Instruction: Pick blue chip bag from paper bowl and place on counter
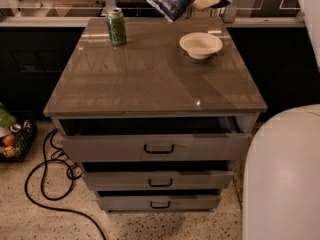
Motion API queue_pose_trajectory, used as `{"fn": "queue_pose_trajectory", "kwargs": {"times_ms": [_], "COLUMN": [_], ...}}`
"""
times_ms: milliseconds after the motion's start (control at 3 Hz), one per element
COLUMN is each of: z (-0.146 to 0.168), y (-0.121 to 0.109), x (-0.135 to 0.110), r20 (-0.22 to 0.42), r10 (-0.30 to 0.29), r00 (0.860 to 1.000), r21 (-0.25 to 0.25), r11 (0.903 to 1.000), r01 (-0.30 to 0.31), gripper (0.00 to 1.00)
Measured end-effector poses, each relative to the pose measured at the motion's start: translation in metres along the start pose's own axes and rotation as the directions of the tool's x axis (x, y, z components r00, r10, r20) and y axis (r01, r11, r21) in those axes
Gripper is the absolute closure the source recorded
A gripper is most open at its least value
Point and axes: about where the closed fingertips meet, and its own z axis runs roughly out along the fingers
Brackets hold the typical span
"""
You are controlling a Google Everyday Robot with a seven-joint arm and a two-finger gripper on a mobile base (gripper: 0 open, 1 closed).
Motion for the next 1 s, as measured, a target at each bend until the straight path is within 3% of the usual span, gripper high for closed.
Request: {"fn": "queue_pose_trajectory", "kwargs": {"times_ms": [667, 1000], "z": [0.033, 0.062], "y": [0.048, 0.080], "x": [-0.056, -0.076], "r20": [0.127, 0.135], "r10": [-0.029, -0.078], "r00": [0.991, 0.988], "r21": [0.019, 0.036], "r11": [0.9995, 0.9967], "r01": [0.027, 0.073], "gripper": [1.00, 1.00]}}
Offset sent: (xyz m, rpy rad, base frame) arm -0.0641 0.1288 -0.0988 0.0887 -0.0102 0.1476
